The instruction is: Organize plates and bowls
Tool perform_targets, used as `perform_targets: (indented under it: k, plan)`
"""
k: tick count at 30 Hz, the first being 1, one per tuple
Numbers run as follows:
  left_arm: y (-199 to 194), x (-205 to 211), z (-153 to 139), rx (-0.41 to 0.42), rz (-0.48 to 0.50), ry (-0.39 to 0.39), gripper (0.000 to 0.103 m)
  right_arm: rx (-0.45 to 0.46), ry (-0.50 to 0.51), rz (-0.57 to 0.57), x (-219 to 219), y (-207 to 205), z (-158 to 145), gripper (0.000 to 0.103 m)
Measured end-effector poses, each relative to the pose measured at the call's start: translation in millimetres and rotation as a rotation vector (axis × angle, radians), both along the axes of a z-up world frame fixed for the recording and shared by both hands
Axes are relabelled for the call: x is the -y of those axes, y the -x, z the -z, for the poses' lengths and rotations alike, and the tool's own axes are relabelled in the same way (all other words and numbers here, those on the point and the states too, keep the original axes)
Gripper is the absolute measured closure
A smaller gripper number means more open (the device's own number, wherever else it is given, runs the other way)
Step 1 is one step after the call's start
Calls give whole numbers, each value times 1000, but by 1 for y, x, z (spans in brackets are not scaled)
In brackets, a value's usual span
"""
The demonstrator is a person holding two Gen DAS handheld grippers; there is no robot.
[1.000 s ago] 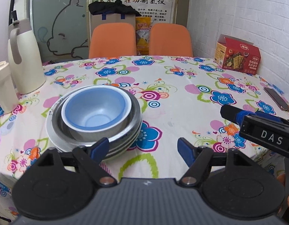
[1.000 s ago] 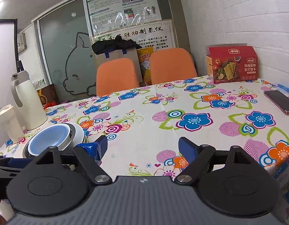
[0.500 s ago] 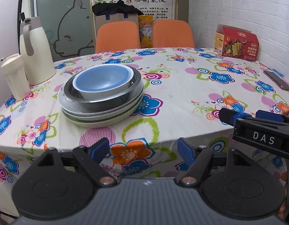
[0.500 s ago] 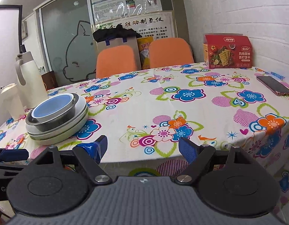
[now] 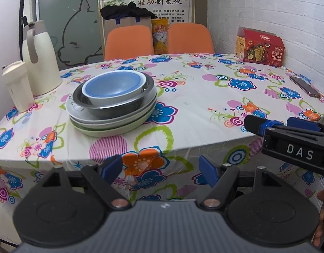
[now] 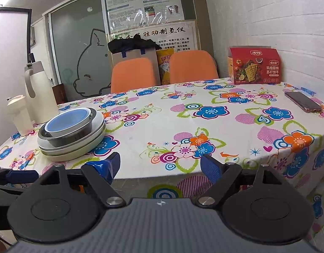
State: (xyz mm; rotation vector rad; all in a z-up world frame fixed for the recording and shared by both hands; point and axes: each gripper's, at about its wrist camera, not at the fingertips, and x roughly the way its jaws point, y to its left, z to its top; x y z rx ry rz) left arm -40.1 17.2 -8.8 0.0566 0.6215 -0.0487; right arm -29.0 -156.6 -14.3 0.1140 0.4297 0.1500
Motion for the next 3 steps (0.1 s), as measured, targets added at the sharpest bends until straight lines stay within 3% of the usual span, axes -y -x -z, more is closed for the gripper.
perform_targets:
  k: [3]
  plan:
    - [0, 0, 0, 7, 5, 4, 30, -2, 2, 1, -1, 0, 1, 33]
